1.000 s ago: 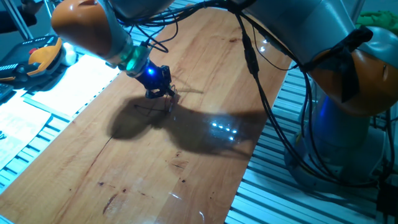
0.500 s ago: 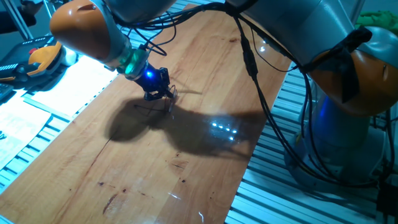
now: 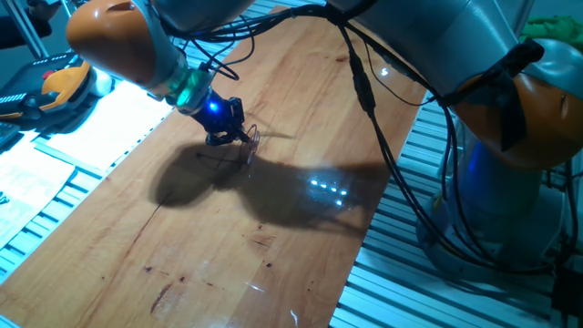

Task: Unfold the leg of the glasses (with one hand)

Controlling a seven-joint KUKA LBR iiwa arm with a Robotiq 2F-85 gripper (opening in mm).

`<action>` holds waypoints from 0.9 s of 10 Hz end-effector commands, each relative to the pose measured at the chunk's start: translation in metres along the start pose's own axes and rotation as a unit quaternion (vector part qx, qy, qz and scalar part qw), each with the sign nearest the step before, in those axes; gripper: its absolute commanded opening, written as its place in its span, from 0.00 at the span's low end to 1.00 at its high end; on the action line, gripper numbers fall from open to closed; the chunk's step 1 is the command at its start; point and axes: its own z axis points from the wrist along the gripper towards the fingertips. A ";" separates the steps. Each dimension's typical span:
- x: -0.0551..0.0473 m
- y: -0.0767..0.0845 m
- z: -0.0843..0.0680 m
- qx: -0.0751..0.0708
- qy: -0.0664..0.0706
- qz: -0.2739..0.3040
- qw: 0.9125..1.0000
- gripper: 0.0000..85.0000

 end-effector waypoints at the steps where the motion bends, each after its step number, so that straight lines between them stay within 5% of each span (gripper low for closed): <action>1: 0.000 0.000 0.000 0.001 -0.001 -0.001 1.000 0.00; 6: 0.001 0.001 0.009 -0.001 0.000 -0.005 1.000 0.00; 9: -0.003 0.002 0.006 -0.010 -0.013 -0.004 1.000 0.00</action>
